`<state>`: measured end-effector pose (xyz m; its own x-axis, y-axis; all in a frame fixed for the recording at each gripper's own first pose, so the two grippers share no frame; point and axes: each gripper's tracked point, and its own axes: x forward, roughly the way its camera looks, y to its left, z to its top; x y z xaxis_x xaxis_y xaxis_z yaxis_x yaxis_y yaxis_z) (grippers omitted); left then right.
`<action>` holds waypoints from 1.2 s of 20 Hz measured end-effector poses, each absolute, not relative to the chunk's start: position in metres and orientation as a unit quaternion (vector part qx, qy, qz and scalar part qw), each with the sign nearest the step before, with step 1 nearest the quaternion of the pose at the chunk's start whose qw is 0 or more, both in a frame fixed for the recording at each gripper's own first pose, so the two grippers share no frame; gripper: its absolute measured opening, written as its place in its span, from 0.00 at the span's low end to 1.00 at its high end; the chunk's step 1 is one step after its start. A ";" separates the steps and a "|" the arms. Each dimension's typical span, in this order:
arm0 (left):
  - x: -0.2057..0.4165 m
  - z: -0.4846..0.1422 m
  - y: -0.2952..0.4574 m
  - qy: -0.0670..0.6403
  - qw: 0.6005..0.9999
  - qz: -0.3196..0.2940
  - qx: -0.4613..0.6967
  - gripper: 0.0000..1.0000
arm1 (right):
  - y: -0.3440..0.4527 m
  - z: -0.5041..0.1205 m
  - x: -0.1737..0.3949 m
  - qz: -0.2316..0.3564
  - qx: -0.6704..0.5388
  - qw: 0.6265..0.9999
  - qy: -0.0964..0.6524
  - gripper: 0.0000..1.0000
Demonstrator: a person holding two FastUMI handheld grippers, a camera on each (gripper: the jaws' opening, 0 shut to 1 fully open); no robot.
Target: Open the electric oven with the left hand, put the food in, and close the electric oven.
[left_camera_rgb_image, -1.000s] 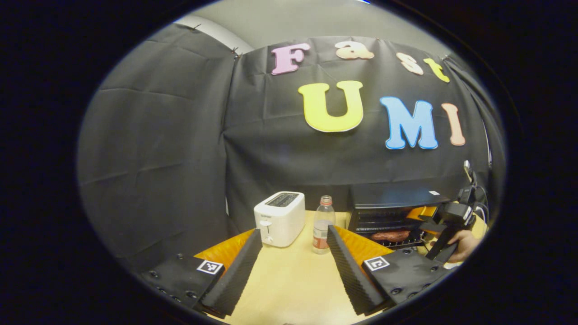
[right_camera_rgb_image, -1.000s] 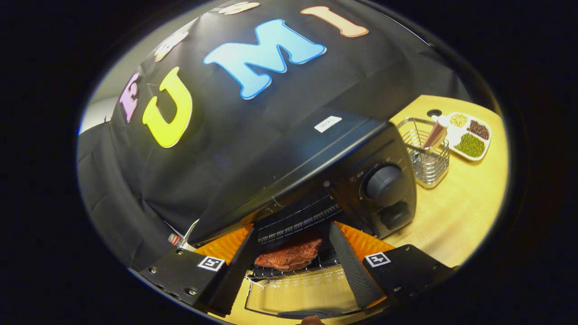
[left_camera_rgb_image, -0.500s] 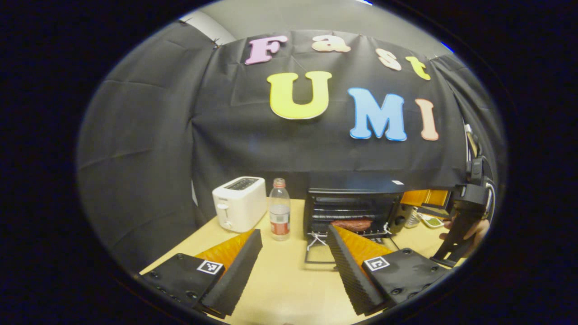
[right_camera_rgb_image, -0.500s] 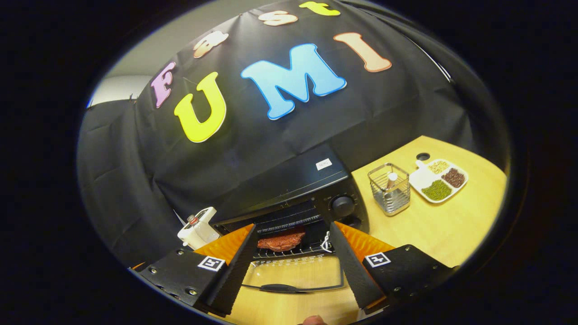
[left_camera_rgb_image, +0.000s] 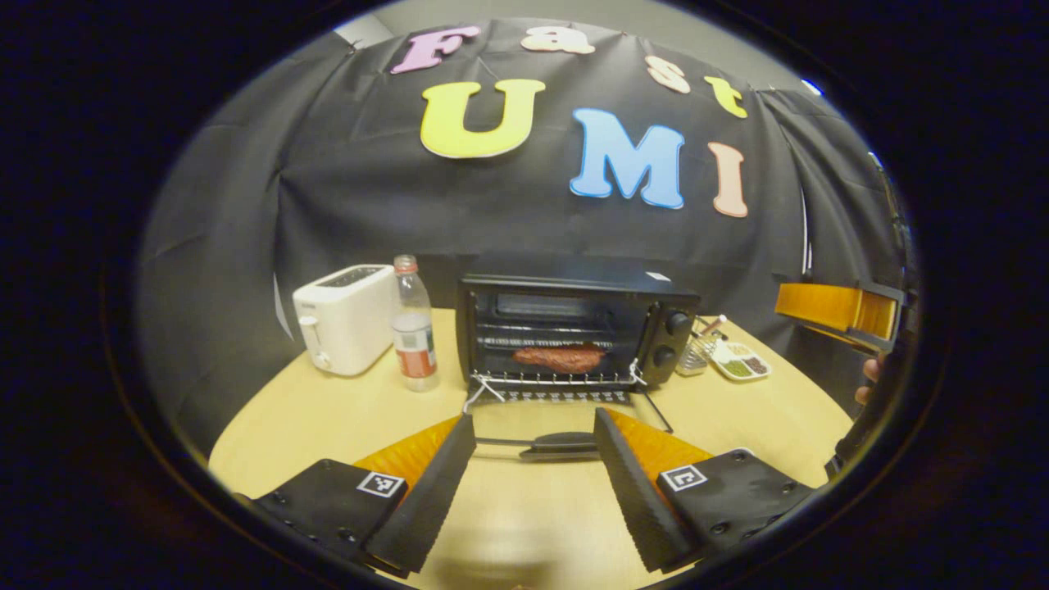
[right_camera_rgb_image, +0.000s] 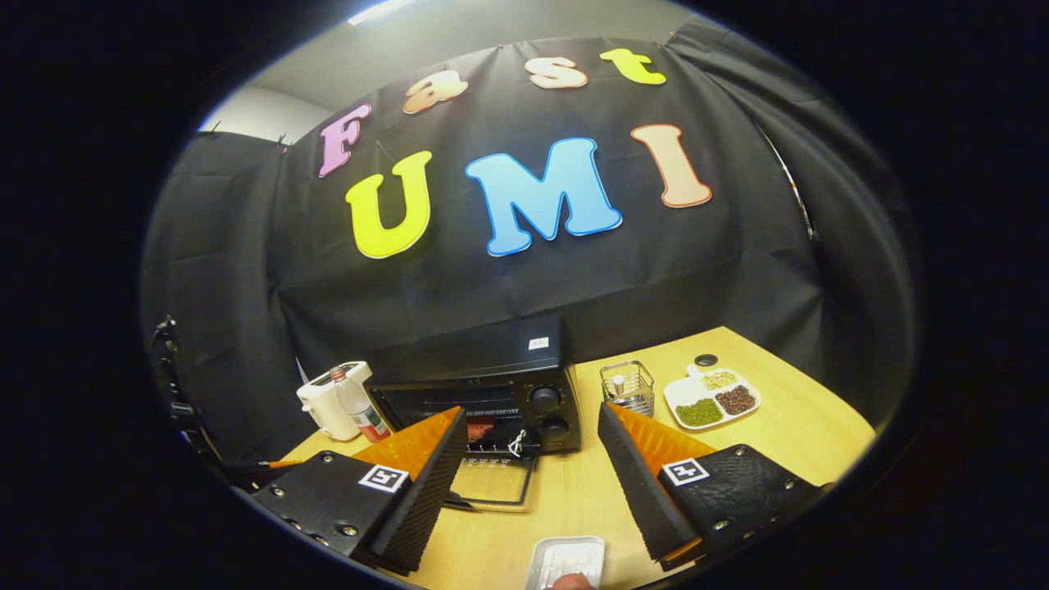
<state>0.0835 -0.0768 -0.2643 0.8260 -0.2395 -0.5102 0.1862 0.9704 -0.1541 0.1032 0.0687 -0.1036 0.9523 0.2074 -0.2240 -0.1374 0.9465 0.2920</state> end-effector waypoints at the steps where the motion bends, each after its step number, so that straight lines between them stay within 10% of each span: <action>1: 0.084 -0.274 -0.084 0.286 0.950 -0.116 -0.049 0.92 | 0.062 -0.102 0.098 0.084 0.126 0.981 0.123 0.96; 24: 0.105 -0.408 -0.130 0.441 0.889 -0.124 0.005 1.00 | -0.026 -0.097 0.039 0.003 0.018 0.992 0.127 0.97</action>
